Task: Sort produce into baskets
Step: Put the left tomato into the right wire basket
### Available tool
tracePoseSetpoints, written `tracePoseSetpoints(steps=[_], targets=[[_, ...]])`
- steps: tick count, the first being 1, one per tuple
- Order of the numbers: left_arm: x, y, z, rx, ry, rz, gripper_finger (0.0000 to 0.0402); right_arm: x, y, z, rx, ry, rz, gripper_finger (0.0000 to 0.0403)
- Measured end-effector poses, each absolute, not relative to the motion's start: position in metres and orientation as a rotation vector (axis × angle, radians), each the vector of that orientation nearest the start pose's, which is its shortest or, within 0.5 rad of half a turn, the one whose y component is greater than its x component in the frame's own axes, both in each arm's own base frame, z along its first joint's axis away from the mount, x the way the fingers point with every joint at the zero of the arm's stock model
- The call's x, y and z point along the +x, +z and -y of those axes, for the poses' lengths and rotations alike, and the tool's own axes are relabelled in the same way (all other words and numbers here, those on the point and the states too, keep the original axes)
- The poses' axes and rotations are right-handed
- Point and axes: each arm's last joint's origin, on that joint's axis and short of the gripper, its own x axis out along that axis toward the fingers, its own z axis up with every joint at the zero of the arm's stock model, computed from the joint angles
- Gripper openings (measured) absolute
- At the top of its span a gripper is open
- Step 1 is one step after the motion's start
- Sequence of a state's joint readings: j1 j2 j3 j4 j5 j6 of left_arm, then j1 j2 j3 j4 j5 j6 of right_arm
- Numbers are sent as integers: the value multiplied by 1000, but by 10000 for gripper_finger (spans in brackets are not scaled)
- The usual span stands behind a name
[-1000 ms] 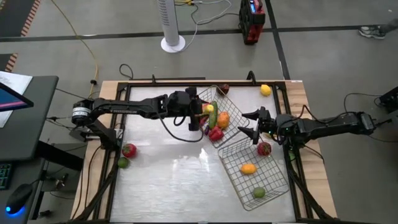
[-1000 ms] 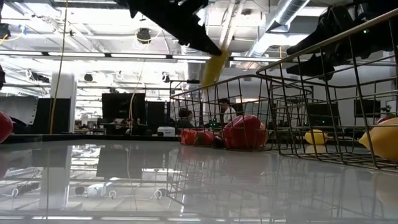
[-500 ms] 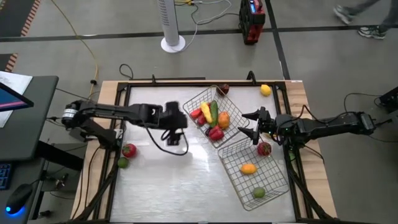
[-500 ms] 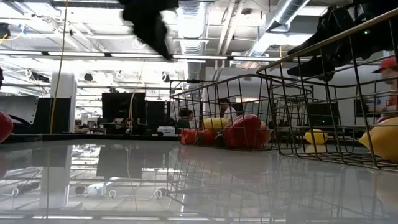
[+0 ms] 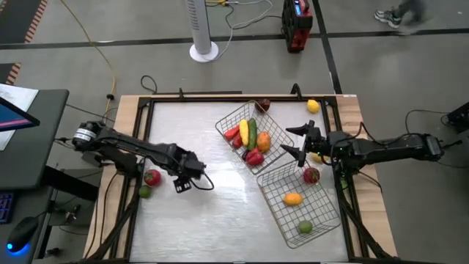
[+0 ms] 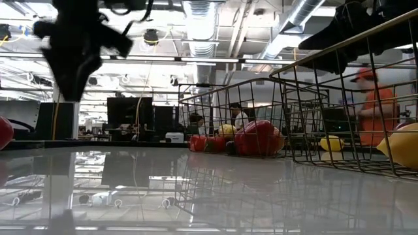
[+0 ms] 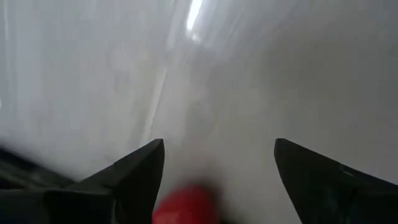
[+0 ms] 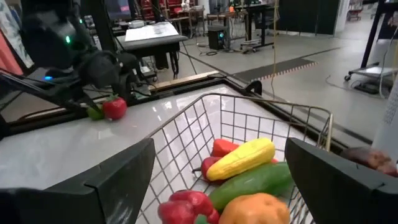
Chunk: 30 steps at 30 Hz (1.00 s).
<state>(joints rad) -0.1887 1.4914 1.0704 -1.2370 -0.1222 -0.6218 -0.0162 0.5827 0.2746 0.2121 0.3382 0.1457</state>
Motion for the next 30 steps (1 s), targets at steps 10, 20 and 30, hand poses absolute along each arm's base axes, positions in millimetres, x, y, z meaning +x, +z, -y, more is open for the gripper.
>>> tracePoseSetpoints(steps=[10,20,30], targets=[[214,199,51,-367,444,-1749,375,146,233,14,78,-369,-44,385],[191,190,46,-310,495,-1939,399,146,232,14,74,-370,-53,385],[179,172,44,-237,387,-2012,398,146,231,14,90,-370,-65,385]])
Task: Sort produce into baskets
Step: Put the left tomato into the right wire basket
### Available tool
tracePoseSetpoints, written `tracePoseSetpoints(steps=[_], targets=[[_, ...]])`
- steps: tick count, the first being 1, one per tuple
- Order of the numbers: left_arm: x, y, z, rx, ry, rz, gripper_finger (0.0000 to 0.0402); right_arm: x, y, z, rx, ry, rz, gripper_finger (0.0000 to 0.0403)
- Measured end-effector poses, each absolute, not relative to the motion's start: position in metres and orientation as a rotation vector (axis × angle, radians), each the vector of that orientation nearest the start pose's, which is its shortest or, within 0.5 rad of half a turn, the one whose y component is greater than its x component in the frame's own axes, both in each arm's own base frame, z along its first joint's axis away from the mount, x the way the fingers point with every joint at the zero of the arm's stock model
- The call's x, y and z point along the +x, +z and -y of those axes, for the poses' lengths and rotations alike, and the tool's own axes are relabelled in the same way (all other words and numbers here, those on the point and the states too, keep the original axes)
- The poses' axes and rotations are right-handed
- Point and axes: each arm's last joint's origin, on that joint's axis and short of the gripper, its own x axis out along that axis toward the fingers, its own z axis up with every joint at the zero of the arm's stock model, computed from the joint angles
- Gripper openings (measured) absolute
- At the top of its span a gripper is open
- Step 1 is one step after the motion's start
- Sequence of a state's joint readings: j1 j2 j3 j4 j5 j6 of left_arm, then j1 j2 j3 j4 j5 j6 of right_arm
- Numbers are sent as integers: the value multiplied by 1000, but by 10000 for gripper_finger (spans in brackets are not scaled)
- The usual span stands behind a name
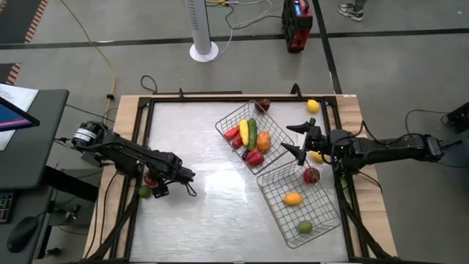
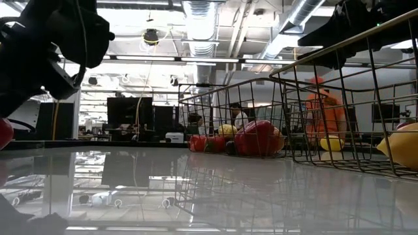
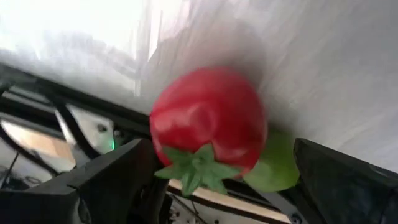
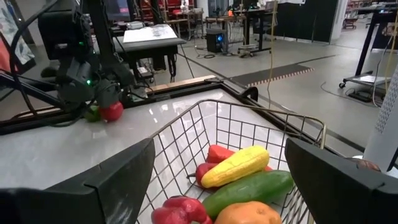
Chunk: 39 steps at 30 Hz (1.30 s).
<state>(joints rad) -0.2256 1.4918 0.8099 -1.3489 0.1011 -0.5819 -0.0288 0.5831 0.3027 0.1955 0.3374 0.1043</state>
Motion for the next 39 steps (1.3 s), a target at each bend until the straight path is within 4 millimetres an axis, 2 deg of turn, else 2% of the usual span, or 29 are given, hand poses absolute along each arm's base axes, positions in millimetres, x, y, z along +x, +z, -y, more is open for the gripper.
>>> tracePoseSetpoints(steps=[16,22,26,29,33,39], targets=[[182,163,43,-147,317,-1988,398,146,231,13,110,-346,-63,385],[187,137,44,-108,278,-2170,398,146,231,13,111,-336,-64,385],[188,128,44,-44,242,-2289,398,146,231,13,111,-335,-60,385],[189,125,44,-21,206,-2309,395,146,231,13,111,-335,-61,385],[190,123,43,18,175,-2298,365,146,231,13,111,-335,-62,385],[192,123,43,53,172,-2282,287,146,231,13,110,-339,-63,385]])
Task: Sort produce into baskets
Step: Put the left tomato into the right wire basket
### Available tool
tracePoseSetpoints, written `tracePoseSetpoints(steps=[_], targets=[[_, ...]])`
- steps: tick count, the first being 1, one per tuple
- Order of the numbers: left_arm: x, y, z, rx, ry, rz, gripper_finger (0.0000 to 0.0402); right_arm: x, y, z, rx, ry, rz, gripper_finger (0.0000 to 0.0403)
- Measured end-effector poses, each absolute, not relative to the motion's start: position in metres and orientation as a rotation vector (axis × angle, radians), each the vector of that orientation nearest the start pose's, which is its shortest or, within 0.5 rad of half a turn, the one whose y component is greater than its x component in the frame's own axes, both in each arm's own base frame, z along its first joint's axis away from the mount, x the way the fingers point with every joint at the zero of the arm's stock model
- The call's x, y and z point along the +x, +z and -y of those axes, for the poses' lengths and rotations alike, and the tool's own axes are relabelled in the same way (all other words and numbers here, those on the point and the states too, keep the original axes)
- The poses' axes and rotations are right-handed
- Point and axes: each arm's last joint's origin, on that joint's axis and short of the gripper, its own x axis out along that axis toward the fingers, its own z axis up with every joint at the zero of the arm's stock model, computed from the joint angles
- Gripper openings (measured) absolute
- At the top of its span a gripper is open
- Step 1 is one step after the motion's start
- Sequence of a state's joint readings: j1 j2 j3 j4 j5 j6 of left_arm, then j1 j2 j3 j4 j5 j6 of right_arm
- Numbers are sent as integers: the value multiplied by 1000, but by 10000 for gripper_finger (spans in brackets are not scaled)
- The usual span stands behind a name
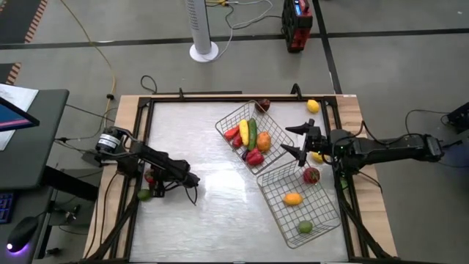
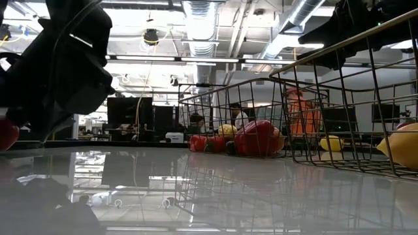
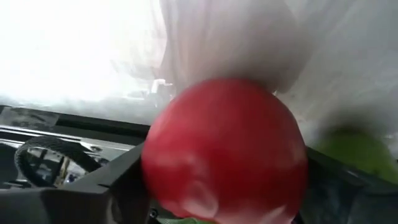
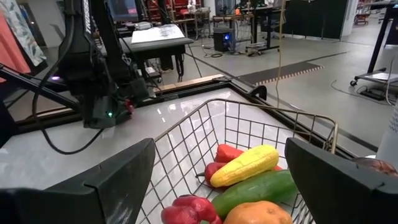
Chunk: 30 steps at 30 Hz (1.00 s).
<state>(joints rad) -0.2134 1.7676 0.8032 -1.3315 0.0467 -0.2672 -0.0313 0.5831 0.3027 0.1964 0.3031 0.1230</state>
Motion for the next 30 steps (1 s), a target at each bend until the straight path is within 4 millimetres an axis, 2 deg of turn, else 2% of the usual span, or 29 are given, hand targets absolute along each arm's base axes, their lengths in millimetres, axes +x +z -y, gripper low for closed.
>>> tracePoseSetpoints(steps=[2,6,10,15,23,30], targets=[[197,125,43,58,158,-2262,275,146,231,14,111,-343,-63,385],[217,138,42,106,196,-2166,277,146,231,14,111,-343,-64,385],[247,161,40,169,228,-1984,290,146,231,14,111,-343,-63,385],[292,192,40,220,188,-1680,291,146,231,14,118,-343,-62,385],[356,235,41,249,21,-1126,292,146,230,14,128,-344,-64,385],[382,254,44,107,-278,-807,292,146,230,14,156,-346,-66,385]])
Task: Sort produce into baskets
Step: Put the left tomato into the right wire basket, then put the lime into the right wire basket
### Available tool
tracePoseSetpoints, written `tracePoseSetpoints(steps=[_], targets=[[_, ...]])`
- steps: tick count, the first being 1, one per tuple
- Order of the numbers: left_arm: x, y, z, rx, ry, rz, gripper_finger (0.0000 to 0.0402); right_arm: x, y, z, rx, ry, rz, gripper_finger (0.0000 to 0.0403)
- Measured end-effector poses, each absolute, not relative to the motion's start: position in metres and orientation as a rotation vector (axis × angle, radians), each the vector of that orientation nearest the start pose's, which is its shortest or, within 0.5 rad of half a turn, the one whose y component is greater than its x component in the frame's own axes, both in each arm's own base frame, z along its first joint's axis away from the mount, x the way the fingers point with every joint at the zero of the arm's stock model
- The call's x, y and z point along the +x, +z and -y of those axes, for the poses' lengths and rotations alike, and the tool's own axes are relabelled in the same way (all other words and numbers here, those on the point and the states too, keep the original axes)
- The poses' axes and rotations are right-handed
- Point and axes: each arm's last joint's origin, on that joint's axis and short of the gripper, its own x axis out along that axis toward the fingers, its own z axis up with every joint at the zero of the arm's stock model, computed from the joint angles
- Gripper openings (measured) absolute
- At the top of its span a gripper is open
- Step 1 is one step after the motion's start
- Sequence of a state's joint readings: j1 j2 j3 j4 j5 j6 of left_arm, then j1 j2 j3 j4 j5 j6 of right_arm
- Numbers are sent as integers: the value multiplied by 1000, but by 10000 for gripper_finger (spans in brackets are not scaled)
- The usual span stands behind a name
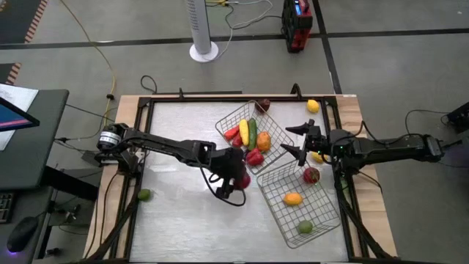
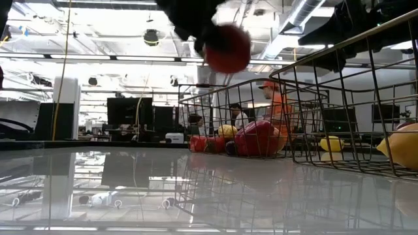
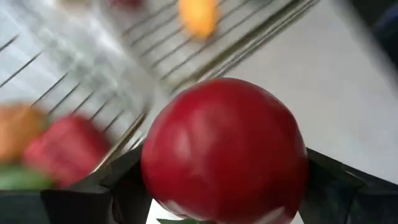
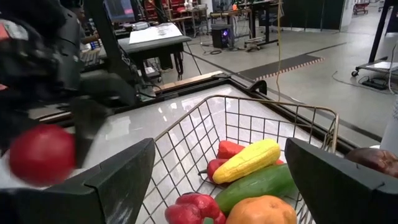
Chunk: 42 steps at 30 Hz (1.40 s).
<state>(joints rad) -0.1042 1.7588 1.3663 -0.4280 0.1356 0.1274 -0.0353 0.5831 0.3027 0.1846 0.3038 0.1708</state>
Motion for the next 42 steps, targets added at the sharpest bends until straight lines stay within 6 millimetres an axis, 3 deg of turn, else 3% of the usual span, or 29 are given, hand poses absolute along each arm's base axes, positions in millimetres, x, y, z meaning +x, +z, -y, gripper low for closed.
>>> tracePoseSetpoints(steps=[4,10,18,22,27,36,42], targets=[[390,262,40,37,-331,-691,292,146,229,14,164,-347,-68,385],[406,278,35,51,-254,-451,293,146,231,14,173,-346,-51,385],[437,258,41,31,-266,-240,293,147,230,14,171,-356,-61,385],[443,243,46,24,-295,-263,294,147,229,14,170,-357,-65,385],[443,240,44,-1,-271,-298,297,147,229,14,169,-359,-72,385],[440,237,44,19,-263,-346,378,147,229,15,174,-364,-70,385],[429,243,45,13,-254,-446,388,147,230,15,165,-363,-62,385]])
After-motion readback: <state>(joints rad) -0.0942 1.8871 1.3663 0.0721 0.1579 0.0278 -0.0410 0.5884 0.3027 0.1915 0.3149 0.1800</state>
